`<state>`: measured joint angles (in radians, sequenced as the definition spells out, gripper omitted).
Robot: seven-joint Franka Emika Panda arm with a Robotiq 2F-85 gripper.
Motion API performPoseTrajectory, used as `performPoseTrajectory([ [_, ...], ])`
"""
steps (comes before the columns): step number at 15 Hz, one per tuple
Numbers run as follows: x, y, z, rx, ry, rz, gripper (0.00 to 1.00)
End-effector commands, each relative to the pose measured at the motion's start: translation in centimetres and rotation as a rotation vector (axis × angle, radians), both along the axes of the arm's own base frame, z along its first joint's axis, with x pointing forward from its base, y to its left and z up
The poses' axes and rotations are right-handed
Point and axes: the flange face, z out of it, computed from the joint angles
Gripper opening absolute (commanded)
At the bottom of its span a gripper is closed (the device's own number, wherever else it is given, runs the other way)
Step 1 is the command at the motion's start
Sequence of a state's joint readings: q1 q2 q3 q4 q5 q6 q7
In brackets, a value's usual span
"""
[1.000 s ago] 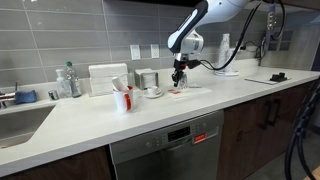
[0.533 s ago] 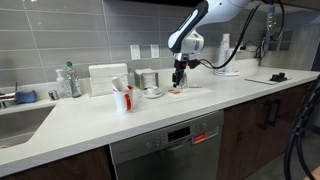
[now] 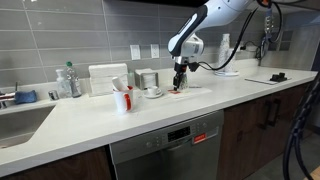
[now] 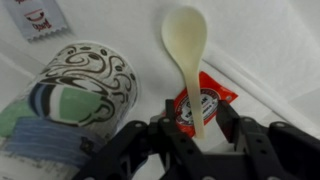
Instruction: Put the white spoon on top of the coffee cup.
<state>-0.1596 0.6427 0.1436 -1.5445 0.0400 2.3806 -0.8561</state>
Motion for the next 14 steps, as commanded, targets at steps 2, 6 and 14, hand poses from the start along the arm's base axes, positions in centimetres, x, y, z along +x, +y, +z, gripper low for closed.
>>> performPoseTrajectory([
  [2, -0.05, -0.43, -1.33, 0.020, 0.025, 0.046, 0.47],
  [6, -0.08, -0.57, -1.80, 0.020, 0.031, 0.057, 0.43],
  [14, -0.26, -0.72, -1.33, 0.022, 0.044, 0.057, 0.03],
])
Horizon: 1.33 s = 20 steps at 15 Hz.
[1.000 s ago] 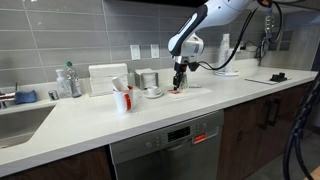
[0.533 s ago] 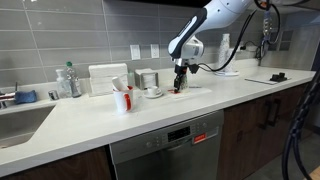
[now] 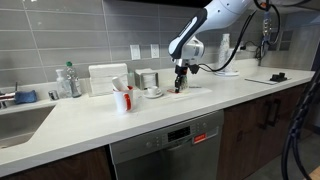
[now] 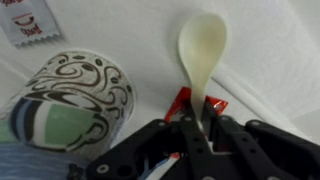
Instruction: Put the white spoon on top of the coffee cup.
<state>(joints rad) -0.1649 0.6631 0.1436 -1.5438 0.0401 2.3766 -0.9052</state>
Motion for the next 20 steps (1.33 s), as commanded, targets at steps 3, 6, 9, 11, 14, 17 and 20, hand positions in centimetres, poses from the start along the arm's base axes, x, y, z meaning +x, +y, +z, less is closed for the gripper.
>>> performPoseTrajectory([
  [3, -0.3, -0.5, 1.7, 0.036, 0.028, 0.005, 0.03],
  [6, -0.7, 0.0, 5.3, 0.108, 0.075, -0.004, 0.03],
  [9, -0.5, -0.1, 9.0, 0.147, 0.074, 0.019, 0.03],
  [11, -0.6, -0.3, 11.7, 0.146, 0.080, 0.059, 0.03],
  [14, 0.1, -1.8, 14.4, 0.127, 0.068, 0.087, 0.03],
  [17, 1.0, -4.2, 15.4, 0.104, 0.048, 0.098, 0.03],
  [20, 2.4, -6.6, 15.4, 0.079, -0.004, 0.089, 0.03],
])
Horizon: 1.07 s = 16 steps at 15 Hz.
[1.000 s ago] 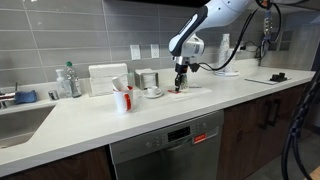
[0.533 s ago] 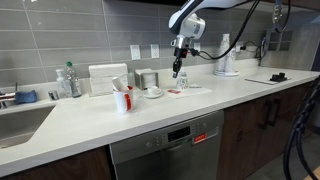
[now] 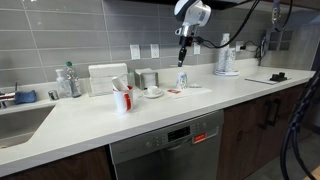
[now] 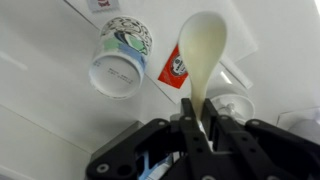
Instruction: Put the white spoon on top of the coffee cup.
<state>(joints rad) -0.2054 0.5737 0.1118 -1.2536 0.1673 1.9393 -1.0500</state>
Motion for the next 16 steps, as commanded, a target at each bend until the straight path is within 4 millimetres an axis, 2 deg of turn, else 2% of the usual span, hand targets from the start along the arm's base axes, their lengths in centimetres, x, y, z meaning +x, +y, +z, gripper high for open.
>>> performPoseTrajectory([
  [1, 0.3, -0.9, 0.1, -0.005, -0.008, -0.001, 0.14],
  [3, 0.9, -1.9, -0.2, -0.009, -0.019, -0.006, 0.14],
  [7, 1.3, -1.9, -0.5, -0.008, -0.022, -0.006, 0.14],
  [8, 1.3, -1.9, -0.4, -0.008, -0.023, -0.006, 0.03],
  [16, 2.9, -4.1, -2.5, 0.007, -0.048, -0.019, 0.03],
])
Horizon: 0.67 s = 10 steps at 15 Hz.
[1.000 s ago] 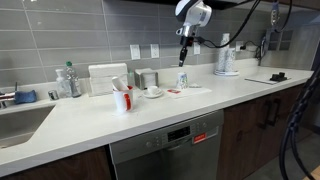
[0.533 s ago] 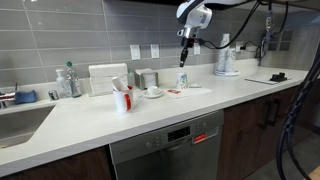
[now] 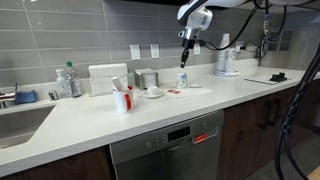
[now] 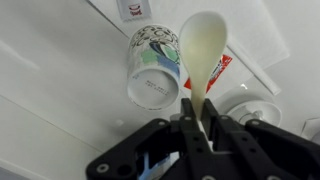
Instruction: Put the white spoon on top of the coffee cup.
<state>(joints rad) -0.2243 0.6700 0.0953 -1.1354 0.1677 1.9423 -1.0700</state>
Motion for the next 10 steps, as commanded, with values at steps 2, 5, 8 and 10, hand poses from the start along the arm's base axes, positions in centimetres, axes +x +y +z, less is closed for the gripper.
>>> performPoseTrajectory([
  [2, 1.5, -1.4, -1.8, 0.011, -0.030, -0.001, 0.03],
  [5, 2.1, -1.6, -2.5, 0.013, -0.045, -0.010, 0.03],
  [8, 2.6, -1.8, -3.2, 0.013, -0.048, -0.016, 0.03],
  [10, 2.9, -1.9, -3.6, 0.015, -0.050, -0.018, 0.03],
])
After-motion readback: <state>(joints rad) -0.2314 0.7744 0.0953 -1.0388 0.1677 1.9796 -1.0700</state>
